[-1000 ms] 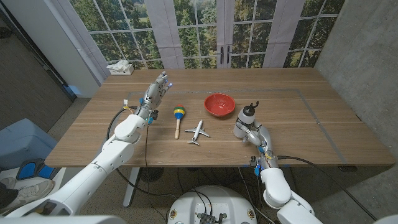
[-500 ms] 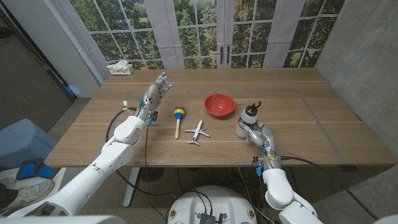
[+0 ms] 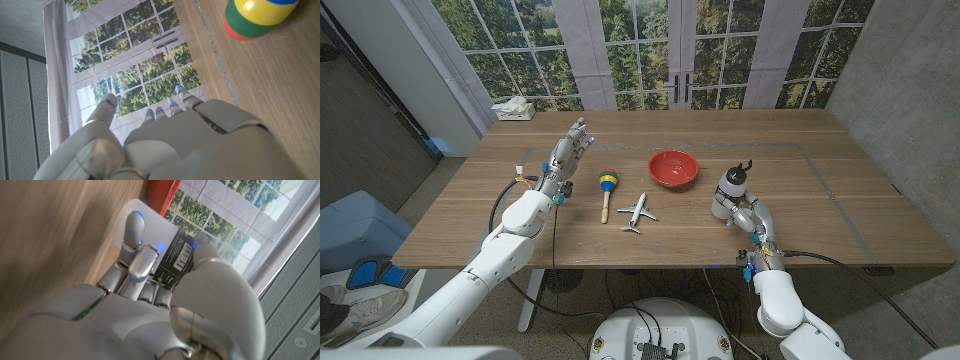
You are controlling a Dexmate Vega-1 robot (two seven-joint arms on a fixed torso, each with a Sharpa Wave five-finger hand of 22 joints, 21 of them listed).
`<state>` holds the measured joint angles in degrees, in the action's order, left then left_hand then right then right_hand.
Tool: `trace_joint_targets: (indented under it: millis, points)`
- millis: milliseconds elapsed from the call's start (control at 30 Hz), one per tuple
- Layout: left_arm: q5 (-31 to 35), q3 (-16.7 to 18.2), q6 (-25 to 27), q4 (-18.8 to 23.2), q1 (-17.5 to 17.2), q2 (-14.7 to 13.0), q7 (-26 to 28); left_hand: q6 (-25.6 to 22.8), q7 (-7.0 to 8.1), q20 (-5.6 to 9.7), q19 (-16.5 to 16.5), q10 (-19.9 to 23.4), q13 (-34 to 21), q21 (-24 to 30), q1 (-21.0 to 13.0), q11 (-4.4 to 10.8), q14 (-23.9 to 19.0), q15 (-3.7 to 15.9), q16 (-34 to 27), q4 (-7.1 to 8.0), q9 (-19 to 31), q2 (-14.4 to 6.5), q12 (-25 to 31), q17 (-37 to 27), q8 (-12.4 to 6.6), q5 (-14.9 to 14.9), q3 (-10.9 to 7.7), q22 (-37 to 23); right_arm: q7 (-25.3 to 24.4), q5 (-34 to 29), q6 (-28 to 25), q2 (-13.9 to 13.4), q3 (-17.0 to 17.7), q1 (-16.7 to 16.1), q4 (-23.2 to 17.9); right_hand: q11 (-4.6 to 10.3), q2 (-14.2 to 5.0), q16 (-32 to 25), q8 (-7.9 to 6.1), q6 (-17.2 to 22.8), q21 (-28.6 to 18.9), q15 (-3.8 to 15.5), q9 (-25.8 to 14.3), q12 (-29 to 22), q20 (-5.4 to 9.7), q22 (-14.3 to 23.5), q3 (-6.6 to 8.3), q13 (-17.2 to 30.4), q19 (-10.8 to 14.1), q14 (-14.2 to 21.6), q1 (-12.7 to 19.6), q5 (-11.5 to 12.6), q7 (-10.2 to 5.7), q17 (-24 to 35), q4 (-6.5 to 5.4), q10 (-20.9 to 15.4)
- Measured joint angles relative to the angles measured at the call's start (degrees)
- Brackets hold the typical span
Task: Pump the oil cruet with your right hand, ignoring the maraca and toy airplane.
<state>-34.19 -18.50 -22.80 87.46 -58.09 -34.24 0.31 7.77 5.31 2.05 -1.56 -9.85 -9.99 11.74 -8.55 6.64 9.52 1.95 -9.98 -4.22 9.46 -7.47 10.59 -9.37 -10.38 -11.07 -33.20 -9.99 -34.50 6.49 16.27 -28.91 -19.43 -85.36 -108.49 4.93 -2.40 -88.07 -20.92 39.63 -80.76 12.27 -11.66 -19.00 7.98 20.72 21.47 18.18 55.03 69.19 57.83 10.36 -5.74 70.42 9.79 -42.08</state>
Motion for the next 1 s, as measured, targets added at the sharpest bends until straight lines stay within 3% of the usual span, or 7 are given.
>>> trace_joint_targets:
  millis: [267,433,1000]
  points:
    - [0.21,0.36,-0.12,0.94,-1.05,-0.16,0.95,0.23,0.22,0.0,0.0,0.0,0.0,-0.13,0.0,0.0,0.0,0.0,0.0,-0.24,0.0,0.0,0.0,0.0,0.0,0.0,0.24,0.0,0.36,0.73,-1.03,-1.09,2.16,-0.82,-1.1,-0.1,0.0,0.0,0.19,0.01,0.0,0.0,0.01,0.17,0.0,-0.27,-0.01,0.23,0.0,0.0,0.0,-0.01,0.01,0.0,-0.01,-0.11]
    - [0.34,0.5,-0.12,1.37,-1.55,-0.21,1.37,0.23,0.22,0.0,0.0,0.0,0.0,-0.13,0.0,0.0,0.0,0.0,0.0,-0.24,0.0,0.0,0.0,0.0,0.0,0.0,0.24,0.0,0.85,1.16,-1.55,-1.53,2.92,-0.98,-1.47,1.02,0.0,-0.01,0.35,1.14,0.0,0.0,0.08,0.34,0.0,-0.27,-0.01,0.32,0.0,0.01,0.0,-0.05,-0.11,0.0,-0.01,-1.24]
    - [0.67,0.67,-0.2,2.11,-2.46,-0.15,2.18,0.22,0.22,0.0,0.0,0.0,0.0,-0.13,0.0,0.0,0.0,0.0,0.0,-0.47,0.0,0.0,0.0,0.0,0.0,0.0,0.48,0.0,3.24,3.27,-2.54,-2.14,3.74,0.29,-1.34,1.03,0.0,-0.01,0.58,1.33,-0.64,0.0,-0.21,0.12,-0.02,-0.8,-0.01,0.85,-0.44,0.02,0.0,-0.22,-0.33,-0.01,-0.01,-1.23]
